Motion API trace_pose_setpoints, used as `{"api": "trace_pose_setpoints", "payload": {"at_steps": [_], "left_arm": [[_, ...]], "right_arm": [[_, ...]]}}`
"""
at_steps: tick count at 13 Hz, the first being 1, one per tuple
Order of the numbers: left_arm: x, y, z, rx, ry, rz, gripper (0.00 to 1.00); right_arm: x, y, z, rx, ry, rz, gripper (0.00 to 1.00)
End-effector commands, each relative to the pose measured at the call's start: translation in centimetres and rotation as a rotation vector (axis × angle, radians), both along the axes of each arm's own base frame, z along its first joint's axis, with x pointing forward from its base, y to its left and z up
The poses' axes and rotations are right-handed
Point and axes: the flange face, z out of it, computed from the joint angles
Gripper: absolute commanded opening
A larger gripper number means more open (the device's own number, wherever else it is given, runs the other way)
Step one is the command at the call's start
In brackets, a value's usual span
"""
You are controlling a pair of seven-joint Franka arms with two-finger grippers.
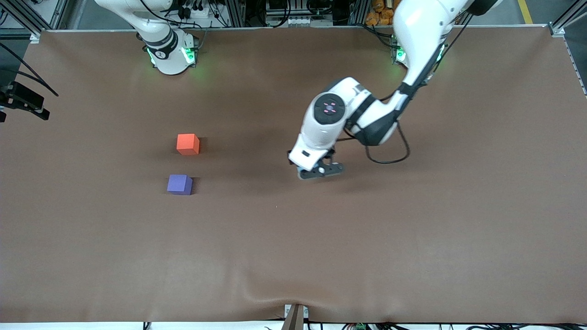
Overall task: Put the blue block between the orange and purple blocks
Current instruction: 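Carry the light-blue cube with the left gripper toward the orange cube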
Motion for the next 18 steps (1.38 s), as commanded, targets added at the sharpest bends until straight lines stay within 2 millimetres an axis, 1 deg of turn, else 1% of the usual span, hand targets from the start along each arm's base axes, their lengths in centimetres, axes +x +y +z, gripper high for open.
{"api": "trace_pose_setpoints", "payload": {"at_steps": [1,3,4,6,8,10,11,12,14,16,18], "left_arm": [[-0.4,-3.2,-0.1,-0.009,0.017,0.102,0.0],[-1.5,-5.5,-0.5,-0.022,0.026,0.134,0.0],[-2.1,-6.9,-1.0,-0.028,0.034,0.161,0.0],[-3.9,-9.4,-2.3,-0.039,0.042,0.163,0.0],[-5.6,-11.0,-3.3,-0.042,0.049,0.163,0.0],[-7.2,-12.1,-4.7,-0.009,0.029,0.176,0.0],[-7.8,-12.7,-5.1,-0.01,0.009,0.186,0.0],[-8.2,-13.2,-5.9,-0.014,0.007,0.197,0.0],[-9.0,-13.9,-6.7,-0.023,0.005,0.19,0.0],[-9.1,-14.0,-7.4,-0.02,0.009,0.201,0.0],[-9.9,-14.7,-8.5,-0.036,0.001,0.193,0.0]], "right_arm": [[-0.3,-1.3,0.2,0.02,0.009,-0.019,1.0],[-0.3,-1.2,0.2,0.02,0.009,-0.019,1.0],[-0.3,-1.1,0.2,0.02,0.007,-0.017,1.0],[-0.2,-1.1,0.2,0.022,0.009,-0.017,1.0],[-0.2,-0.9,0.1,0.022,0.009,-0.013,1.0],[-0.2,-0.8,0.2,0.022,0.007,-0.011,1.0],[-0.2,-0.8,0.1,0.022,0.009,-0.011,1.0],[-0.2,-0.8,0.1,0.022,0.01,-0.011,1.0],[-0.2,-0.8,0.1,0.022,0.01,-0.011,1.0],[-0.2,-0.8,0.1,0.022,0.01,-0.011,1.0],[-0.2,-0.8,0.1,0.022,0.007,-0.011,1.0]]}}
